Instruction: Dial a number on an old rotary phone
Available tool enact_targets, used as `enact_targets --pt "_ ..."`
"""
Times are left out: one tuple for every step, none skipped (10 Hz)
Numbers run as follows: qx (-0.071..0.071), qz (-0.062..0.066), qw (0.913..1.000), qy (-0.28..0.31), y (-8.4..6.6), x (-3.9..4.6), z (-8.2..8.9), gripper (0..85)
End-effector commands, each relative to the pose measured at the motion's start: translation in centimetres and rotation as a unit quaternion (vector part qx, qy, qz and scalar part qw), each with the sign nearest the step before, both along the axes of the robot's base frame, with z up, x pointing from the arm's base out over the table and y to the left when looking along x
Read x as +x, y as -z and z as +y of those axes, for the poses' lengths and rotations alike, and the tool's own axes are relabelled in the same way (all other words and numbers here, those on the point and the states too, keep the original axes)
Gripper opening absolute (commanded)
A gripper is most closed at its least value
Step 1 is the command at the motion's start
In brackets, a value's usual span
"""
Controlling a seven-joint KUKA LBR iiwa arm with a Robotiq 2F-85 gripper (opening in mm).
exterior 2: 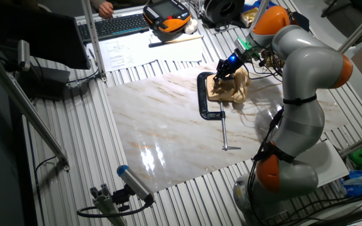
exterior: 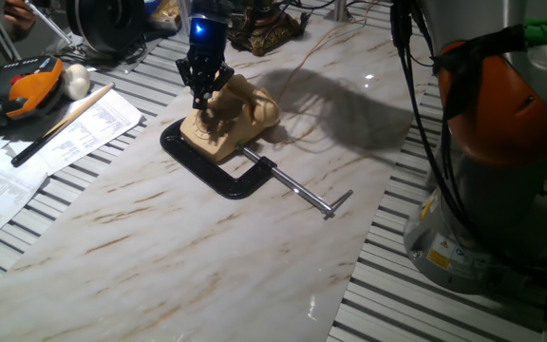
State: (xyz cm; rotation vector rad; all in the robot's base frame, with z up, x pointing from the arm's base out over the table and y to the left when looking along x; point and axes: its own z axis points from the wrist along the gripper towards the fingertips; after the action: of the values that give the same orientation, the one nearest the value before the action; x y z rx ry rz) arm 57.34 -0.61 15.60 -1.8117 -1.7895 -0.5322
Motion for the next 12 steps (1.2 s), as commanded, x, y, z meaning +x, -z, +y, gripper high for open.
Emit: enact_targets --pt "-0.004 -0.001 1.0 0.0 -0.01 0.04 -0.01 0.0" --pt "-0.008 -0.003 1.0 -0.001 -0.01 0.04 -0.01 0.0" --pt "-0.012 -0.003 0.9999 0.001 -0.01 0.04 -0.01 0.0" --pt "-0.013 -0.003 0.9999 0.003 -0.01 0.04 -0.01 0.0" --pt "-0.021 -0.004 0.9998 0.007 -0.01 0.04 -0.01 0.0" --pt "-0.027 -0.004 0.9996 0.008 -0.01 0.04 -0.01 0.0" --pt "-0.028 -0.002 0.9996 0.01 -0.01 0.04 -0.01 0.0" --pt "-0.03 -0.001 0.9995 0.011 -0.01 0.04 -0.01 0.0" --pt "-0.023 0.0 0.9997 0.01 -0.01 0.04 -0.01 0.0" --pt "-0.021 0.001 0.9997 0.008 -0.01 0.04 -0.01 0.0" --pt "-0.026 0.0 0.9997 0.003 -0.01 0.04 -0.01 0.0" --pt "-0.027 0.0 0.9996 0.0 -0.01 0.04 -0.01 0.0"
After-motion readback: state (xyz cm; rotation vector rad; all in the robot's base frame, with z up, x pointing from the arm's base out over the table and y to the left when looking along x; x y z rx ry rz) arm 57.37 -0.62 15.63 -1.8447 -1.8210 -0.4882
